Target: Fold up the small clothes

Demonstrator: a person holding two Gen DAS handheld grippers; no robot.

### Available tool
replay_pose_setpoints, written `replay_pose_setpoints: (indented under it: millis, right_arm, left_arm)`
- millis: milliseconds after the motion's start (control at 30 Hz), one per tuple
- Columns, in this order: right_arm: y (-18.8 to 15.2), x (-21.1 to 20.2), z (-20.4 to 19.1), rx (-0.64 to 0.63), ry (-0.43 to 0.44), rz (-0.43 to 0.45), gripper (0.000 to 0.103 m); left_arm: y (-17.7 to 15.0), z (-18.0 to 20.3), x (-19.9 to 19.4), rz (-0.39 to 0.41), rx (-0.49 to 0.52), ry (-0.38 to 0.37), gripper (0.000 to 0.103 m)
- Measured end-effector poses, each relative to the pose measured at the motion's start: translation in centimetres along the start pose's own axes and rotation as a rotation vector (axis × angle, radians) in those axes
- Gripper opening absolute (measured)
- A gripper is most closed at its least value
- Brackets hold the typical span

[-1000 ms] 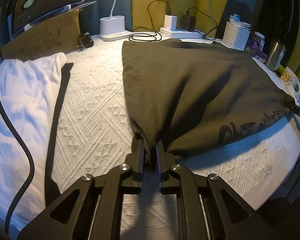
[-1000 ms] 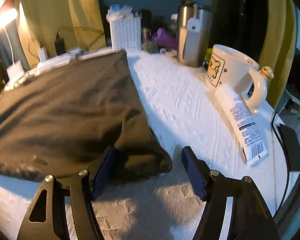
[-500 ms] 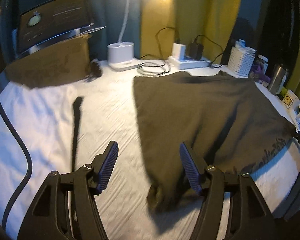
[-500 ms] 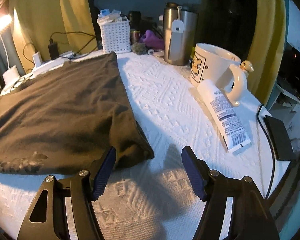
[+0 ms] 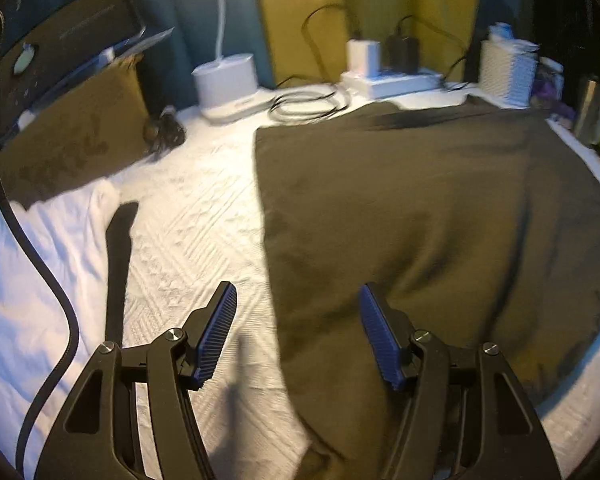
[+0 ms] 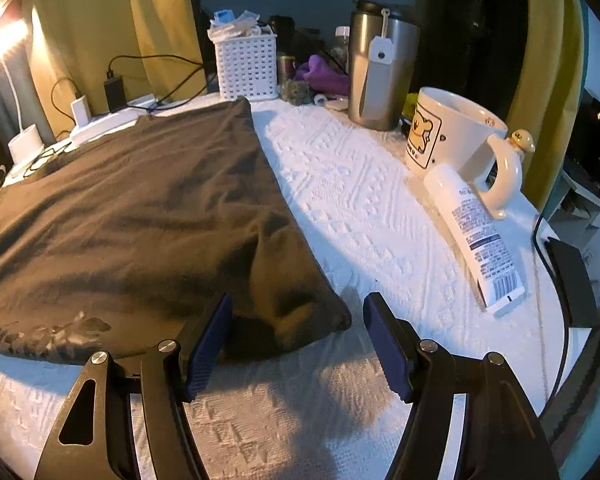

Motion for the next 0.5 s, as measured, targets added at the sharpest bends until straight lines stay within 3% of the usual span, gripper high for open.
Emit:
replay_pose_setpoints:
  millis: [233, 400, 500]
  right_arm:
    - [0.1, 0.5, 0.6, 0.011, 0.0, -0.003, 0.07]
    - [0.3, 0.7, 0.7, 0.013, -0.003, -0.005, 0.07]
    - [0.5, 0.8, 0.8, 0.014, -0.002, -0.006, 0.07]
  left_arm:
    - [0.2, -1.4, 1.2, -0.024, -0.044, -0.005, 0.064]
    - [1.2, -0.9, 0.0, -0.004, -0.094, -0.152, 0.064]
    - [2.2, 0.1, -0.2, 0.011, -0.076, -0.193, 0.064]
Point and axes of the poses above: each gripper's, at about its wrist camera, not at the fingertips, and x roughly the way its jaws point, z to its right, y to its top, the point moved 6 cm from there along x, roughly the way its jaws point, and after that the axes turned 10 degrees about y, right-handed, at the moved point
